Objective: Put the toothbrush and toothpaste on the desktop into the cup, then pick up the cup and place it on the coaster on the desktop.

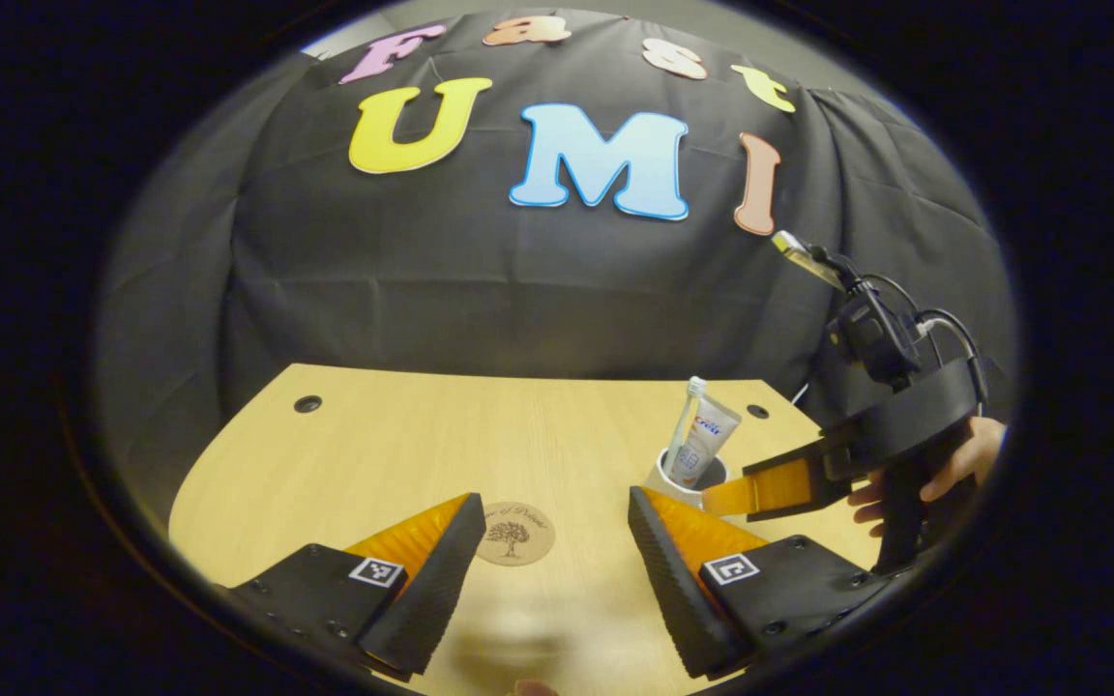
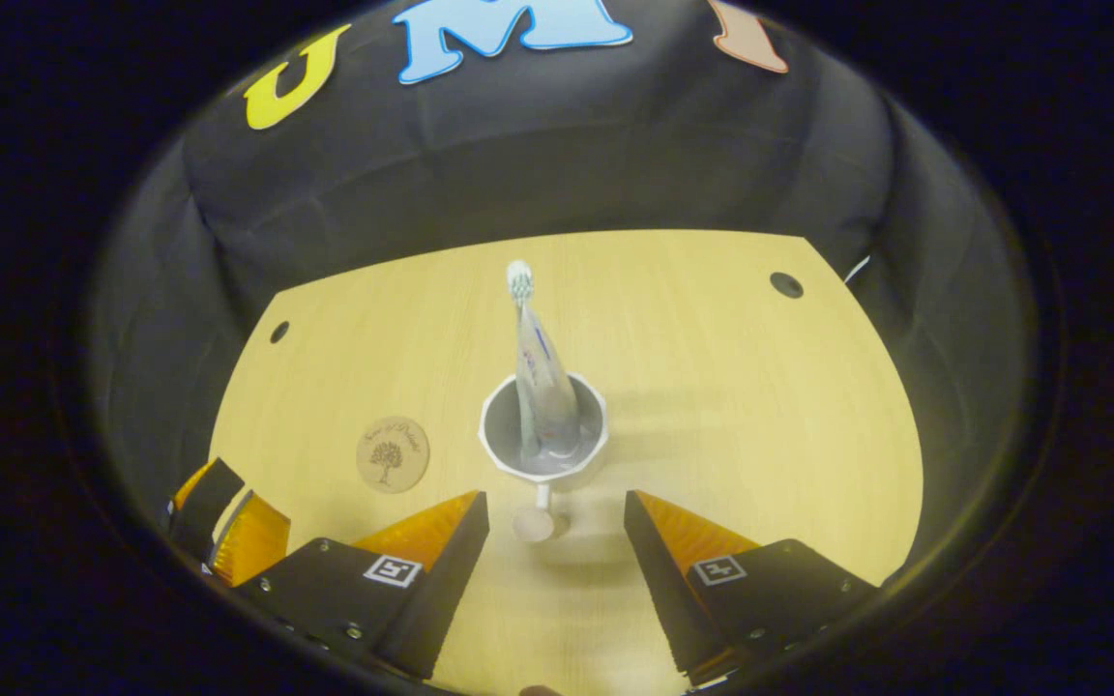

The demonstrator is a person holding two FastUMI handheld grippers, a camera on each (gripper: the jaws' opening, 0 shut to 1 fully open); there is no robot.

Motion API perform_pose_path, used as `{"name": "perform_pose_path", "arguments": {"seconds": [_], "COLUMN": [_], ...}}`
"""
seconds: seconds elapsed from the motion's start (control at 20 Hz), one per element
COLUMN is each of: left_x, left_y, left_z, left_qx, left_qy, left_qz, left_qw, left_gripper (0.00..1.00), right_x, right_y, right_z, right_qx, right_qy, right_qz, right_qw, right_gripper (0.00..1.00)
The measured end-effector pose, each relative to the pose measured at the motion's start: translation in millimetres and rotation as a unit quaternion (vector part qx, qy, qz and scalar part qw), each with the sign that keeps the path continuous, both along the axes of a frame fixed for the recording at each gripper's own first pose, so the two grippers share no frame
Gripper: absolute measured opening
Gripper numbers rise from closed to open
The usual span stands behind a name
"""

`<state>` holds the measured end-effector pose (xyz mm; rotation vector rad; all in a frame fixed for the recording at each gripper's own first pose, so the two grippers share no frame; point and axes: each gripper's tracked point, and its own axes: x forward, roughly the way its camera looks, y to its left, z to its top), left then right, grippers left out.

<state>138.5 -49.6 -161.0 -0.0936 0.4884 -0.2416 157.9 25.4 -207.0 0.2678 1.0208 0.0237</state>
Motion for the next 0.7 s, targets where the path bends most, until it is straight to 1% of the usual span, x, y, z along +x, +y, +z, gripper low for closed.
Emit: {"name": "perform_pose_path", "arguments": {"seconds": [0.05, 0.1, 0.3, 0.45, 0.5, 0.55, 0.7], "left_x": [1.1, 1.5, 2.7, 1.4, 1.4, 2.0, 2.3], "left_y": [2.4, 5.6, 14.6, 15.9, 16.4, 17.3, 20.3], "left_z": [-1.4, -2.6, -7.1, -13.8, -16.9, -19.0, -20.6], "left_qx": [0.001, 0.003, -0.005, -0.02, -0.025, -0.03, -0.033], "left_qy": [0.003, 0.006, 0.016, 0.031, 0.035, 0.038, 0.045], "left_qz": [0.0, 0.002, 0.006, 0.009, 0.011, 0.013, 0.021], "left_qw": [1.0, 1.0, 1.0, 0.999, 0.999, 0.999, 0.998], "left_gripper": [0.94, 0.96, 0.96, 0.96, 0.94, 0.97, 0.97], "right_x": [3.1, 3.4, 10.6, 17.8, 18.8, 19.2, 18.2], "right_y": [1.6, 1.8, 7.4, 10.1, 11.9, 13.2, 14.9], "right_z": [-4.5, -10.1, -26.4, -36.2, -41.0, -44.4, -55.0], "right_qx": [-0.002, -0.007, -0.017, -0.034, -0.038, -0.039, -0.046], "right_qy": [0.013, 0.031, 0.087, 0.11, 0.12, 0.128, 0.148], "right_qz": [0.001, 0.003, 0.017, 0.034, 0.041, 0.045, 0.055], "right_qw": [1.0, 0.999, 0.996, 0.993, 0.991, 0.99, 0.986], "right_gripper": [0.86, 0.86, 0.86, 0.86, 0.86, 0.85, 0.86]}}
